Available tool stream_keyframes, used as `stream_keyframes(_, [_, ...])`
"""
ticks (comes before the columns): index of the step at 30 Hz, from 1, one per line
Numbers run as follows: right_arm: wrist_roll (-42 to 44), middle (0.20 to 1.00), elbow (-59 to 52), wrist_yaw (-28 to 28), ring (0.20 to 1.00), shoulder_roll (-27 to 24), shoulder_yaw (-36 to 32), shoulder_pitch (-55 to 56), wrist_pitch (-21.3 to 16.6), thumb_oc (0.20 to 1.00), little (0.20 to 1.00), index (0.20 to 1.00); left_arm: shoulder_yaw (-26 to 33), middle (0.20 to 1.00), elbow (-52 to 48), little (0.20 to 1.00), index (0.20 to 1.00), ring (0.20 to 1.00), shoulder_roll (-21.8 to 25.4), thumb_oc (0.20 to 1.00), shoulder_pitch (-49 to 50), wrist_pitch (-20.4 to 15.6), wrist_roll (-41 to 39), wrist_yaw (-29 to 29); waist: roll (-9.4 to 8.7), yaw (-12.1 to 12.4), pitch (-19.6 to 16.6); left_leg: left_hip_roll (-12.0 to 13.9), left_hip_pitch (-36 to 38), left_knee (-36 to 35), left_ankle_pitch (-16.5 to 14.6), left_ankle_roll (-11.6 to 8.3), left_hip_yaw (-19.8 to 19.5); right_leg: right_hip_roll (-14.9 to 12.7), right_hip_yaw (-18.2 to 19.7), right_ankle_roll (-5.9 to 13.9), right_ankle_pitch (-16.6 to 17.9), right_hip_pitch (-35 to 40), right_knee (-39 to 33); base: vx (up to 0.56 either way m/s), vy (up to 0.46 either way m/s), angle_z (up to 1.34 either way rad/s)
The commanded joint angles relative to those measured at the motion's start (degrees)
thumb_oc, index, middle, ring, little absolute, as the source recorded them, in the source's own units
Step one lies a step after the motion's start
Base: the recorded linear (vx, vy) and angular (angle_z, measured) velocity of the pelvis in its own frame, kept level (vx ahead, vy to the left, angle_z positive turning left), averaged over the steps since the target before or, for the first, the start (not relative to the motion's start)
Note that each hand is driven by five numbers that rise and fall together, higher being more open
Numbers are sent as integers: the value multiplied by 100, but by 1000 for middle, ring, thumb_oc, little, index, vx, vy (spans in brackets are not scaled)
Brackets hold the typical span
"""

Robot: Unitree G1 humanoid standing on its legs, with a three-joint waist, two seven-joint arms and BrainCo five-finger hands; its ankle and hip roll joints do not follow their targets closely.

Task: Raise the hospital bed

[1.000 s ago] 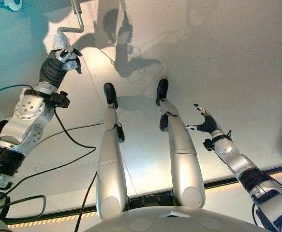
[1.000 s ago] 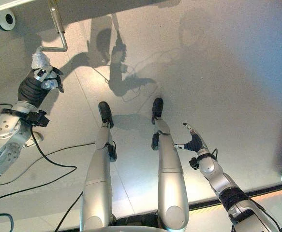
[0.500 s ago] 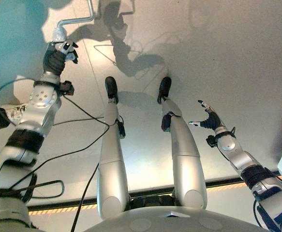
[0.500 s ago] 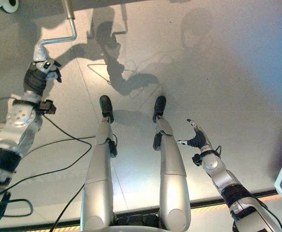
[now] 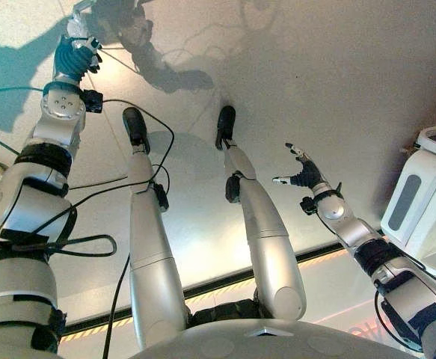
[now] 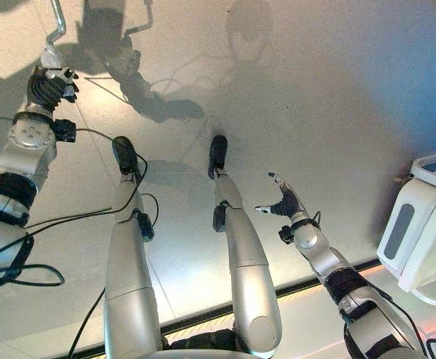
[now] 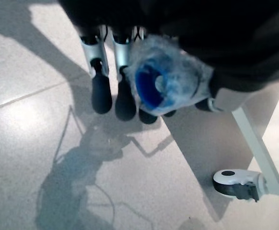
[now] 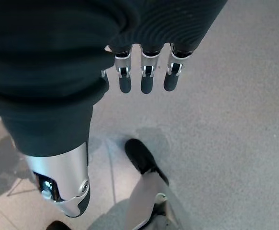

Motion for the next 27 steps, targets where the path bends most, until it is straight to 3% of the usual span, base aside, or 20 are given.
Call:
stream_keyframes(1, [202,1000,-236,-5,1000,34,145,203,-168,1000,1000,1000,-9,200,453,200,200,200,255,200,67,287,316,311,-349,18,-66,-364,27,488,-944,478,353,-366,456,662,-137,48,22,0,0,0])
stream_keyframes(12, [177,1000,-298,-72,1000,75,347,65,-113,1000,1000,1000,-554,200,257,200,200,200,-654,200,-507,287,751,490,-346,-119,-66,-307,1,409,-857,503,428,-289,577,601,-176,-157,155,-10,-43,-3])
stream_keyframes(15, [122,1000,-220,-144,1000,110,439,-14,-83,1000,1000,1000,-777,200,-458,200,200,200,-1037,200,-534,132,763,505,-287,-182,-66,-257,155,208,-708,474,476,-226,634,579,-187,-221,292,-33,-119,-1])
stream_keyframes(21, [41,1000,-203,-183,1000,13,404,42,-44,1000,1000,1000,-962,200,-1782,200,200,200,-1155,200,-304,-75,598,521,-124,-168,-66,-253,492,-228,-488,417,494,-200,639,559,-247,-169,382,-22,-71,-4])
stream_keyframes(27, [-32,1000,-242,-196,1000,-138,258,175,4,1000,1000,1000,-962,200,-3234,200,200,200,-955,200,154,-311,264,421,71,-89,-66,-269,859,-702,-233,351,534,-180,605,547,-319,-71,469,-17,-51,-1])
